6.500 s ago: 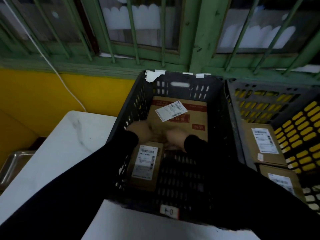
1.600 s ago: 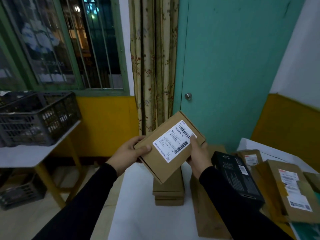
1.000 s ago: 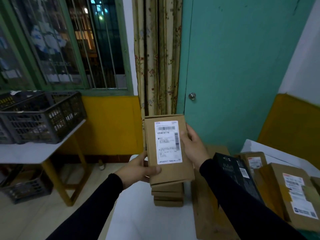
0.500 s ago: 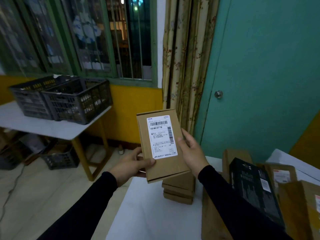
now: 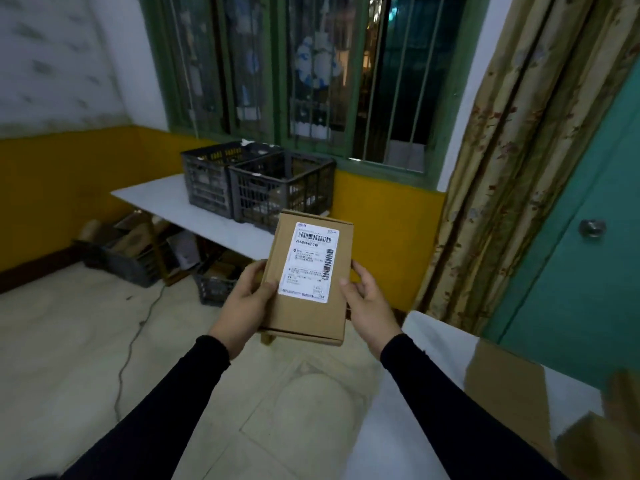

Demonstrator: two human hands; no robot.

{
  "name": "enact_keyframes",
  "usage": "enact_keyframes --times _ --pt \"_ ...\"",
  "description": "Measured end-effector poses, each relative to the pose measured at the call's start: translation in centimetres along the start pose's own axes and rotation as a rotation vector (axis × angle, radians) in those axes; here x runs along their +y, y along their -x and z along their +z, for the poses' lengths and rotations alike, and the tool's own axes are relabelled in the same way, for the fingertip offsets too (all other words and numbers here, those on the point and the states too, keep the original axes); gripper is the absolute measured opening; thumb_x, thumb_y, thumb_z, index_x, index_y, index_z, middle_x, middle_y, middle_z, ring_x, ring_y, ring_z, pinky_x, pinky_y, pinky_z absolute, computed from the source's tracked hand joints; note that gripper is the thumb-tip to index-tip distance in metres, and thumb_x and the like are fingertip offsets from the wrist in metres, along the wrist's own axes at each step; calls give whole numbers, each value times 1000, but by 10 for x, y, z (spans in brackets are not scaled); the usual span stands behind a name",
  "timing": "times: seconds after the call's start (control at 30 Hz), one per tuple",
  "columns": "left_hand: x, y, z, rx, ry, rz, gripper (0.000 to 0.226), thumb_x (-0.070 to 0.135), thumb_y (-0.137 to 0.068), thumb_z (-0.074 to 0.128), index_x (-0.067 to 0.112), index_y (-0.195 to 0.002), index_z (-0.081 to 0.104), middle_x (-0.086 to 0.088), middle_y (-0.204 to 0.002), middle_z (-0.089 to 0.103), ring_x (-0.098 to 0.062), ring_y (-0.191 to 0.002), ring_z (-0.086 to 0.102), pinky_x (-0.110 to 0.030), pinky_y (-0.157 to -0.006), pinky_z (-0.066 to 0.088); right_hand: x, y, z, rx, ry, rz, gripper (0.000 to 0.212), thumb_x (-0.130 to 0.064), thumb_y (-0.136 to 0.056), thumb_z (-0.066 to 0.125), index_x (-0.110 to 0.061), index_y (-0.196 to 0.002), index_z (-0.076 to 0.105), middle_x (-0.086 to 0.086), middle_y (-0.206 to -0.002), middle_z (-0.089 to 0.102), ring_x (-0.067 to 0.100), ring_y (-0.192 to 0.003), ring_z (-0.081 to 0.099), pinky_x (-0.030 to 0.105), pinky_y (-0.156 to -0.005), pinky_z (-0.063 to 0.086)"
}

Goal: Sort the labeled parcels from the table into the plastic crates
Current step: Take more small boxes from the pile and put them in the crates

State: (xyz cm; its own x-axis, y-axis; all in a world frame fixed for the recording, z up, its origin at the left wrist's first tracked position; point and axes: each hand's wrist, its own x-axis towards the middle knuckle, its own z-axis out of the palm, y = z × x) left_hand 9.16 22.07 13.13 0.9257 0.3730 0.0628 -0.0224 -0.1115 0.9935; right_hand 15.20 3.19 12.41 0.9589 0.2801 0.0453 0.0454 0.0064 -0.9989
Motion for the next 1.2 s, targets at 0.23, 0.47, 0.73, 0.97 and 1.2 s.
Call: enact_keyframes --times 0.23,0.47,0.73,0.97,1.2 --pt "4 -82 -136 92 -13 -6 29 27 -100 49 34 -129 49 11 -119 57 2 -98 53 -21 -72 44 -13 -68 152 -43 23 -13 31 -30 -104 45 -54 -121 35 -21 -111 62 -1 -105 59 15 -74 49" --pt "-3 -180 -191 185 -13 -2 23 25 -100 49 31 -123 49 5 -114 59 -9 -97 57 -22 -70 43 -15 -162 223 -68 30 -24 31 -31 -104 45 -61 -109 40 -27 -92 66 -9 -82 67 19 -69 52" --pt "-13 -330 -228 248 -132 7 31 27 -101 49 25 -132 48 16 -98 56 0 -86 55 -18 -66 42 1 -323 280 -114 -53 -25 34 -32 -104 45 -51 -131 38 -18 -112 65 -6 -91 66 15 -69 53" --pt "-13 -469 -247 235 -150 45 32 29 -103 45 28 -135 47 2 -112 63 -10 -92 60 -24 -70 45 -6 -456 309 -159 -53 -45 37 -27 -106 42 -49 -136 40 -21 -123 60 -3 -109 58 17 -81 50" --pt "-26 -620 -248 139 -66 111 35 22 -102 47 23 -137 50 3 -117 60 -4 -92 57 -16 -71 44 -4 -584 323 -72 11 -64 35 -23 -105 42 -53 -123 42 -21 -115 63 -8 -92 64 13 -71 52"
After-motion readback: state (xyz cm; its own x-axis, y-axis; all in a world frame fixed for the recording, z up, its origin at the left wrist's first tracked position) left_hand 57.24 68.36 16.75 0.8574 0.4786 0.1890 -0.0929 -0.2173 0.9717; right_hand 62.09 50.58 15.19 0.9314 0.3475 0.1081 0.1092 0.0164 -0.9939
